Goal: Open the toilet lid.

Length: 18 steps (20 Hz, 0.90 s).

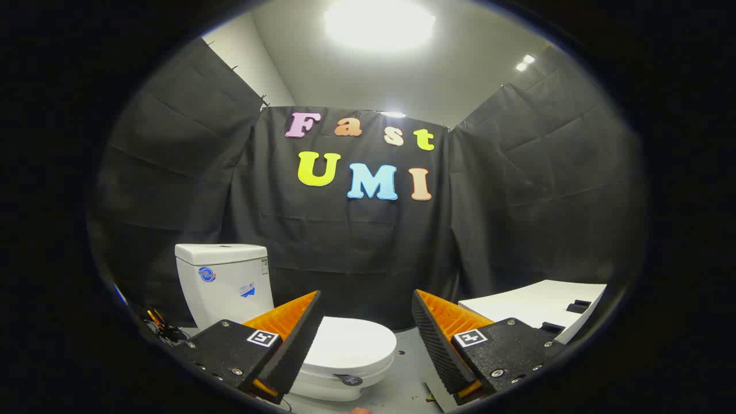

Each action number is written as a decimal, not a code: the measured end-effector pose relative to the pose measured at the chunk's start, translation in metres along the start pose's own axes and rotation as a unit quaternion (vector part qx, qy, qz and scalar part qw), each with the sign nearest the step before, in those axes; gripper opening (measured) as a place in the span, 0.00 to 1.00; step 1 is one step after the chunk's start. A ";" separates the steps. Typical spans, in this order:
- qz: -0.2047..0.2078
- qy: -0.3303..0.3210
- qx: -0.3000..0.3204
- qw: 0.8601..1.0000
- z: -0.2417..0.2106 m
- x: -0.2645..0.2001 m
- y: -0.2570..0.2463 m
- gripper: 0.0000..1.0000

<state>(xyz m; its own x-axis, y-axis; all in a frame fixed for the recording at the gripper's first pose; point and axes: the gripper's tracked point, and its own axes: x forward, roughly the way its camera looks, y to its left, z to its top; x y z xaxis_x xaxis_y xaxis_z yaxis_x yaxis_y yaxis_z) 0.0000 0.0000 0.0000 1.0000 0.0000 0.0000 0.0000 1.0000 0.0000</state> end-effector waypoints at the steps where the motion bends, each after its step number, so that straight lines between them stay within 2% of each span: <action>1: -0.002 -0.002 0.000 1.000 0.000 -0.001 -0.001 0.95; 18: -0.010 -0.004 0.021 1.000 -0.007 0.003 -0.005 0.95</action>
<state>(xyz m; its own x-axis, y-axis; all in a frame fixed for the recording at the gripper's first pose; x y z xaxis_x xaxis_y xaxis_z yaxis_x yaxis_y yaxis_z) 0.0026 -0.0049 -0.0067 0.9998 -0.0201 0.0071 0.0198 0.9989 0.0414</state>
